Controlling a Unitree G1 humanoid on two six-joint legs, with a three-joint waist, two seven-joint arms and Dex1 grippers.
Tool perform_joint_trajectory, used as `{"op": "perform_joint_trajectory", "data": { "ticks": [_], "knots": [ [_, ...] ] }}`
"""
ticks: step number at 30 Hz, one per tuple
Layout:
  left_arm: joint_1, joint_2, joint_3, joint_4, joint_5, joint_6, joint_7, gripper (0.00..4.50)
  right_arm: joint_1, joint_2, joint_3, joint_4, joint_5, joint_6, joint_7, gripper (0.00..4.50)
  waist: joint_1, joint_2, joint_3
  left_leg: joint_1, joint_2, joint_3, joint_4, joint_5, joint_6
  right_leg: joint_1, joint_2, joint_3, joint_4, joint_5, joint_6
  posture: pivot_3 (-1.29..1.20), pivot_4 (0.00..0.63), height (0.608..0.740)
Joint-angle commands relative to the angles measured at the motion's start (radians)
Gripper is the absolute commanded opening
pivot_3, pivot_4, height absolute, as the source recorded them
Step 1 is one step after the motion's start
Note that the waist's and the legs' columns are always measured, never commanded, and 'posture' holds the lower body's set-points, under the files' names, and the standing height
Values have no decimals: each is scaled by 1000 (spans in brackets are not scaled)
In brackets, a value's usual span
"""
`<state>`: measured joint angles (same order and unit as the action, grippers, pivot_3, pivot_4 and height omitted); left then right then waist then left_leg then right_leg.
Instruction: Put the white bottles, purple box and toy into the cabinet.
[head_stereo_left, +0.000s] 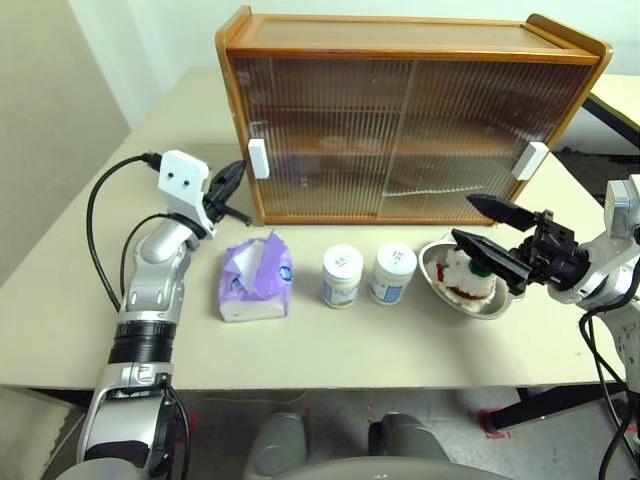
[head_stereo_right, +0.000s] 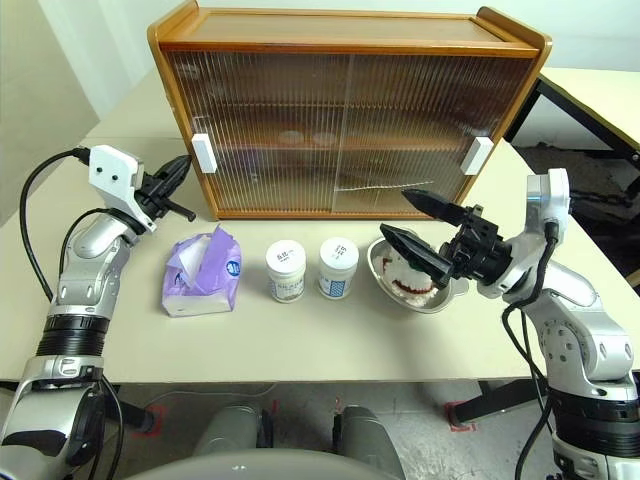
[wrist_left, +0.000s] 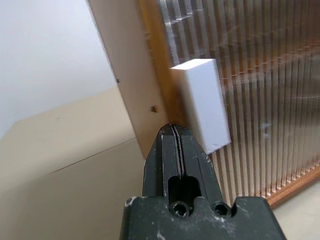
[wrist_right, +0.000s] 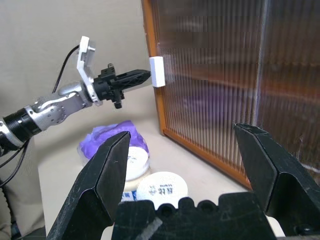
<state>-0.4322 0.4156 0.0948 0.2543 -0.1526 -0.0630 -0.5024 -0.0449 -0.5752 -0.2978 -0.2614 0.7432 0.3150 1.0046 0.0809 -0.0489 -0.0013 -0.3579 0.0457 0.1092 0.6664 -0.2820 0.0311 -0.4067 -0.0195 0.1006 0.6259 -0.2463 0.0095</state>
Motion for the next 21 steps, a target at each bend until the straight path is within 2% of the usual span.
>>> {"op": "perform_joint_trajectory", "data": {
  "ticks": [1,10,21],
  "knots": [
    [-18,-14,-32,-1,12,8,-13,37,23,-3,-17,23,-6,-38,29,4500,-6,-1,0,0,0,0,0,0,0,0,0,0,0,0,0,97,0,740],
    [-7,-32,-65,-8,14,9,-22,37,53,-15,-32,66,-11,-76,83,4500,-18,0,0,0,1,0,0,2,3,0,1,0,0,0,0,90,0,740],
    [-97,-95,-124,94,34,-32,-58,37,49,-32,-52,81,3,-75,102,4500,-14,-1,1,0,0,0,0,2,3,0,1,0,0,0,0,61,0,740]
  ]
}}
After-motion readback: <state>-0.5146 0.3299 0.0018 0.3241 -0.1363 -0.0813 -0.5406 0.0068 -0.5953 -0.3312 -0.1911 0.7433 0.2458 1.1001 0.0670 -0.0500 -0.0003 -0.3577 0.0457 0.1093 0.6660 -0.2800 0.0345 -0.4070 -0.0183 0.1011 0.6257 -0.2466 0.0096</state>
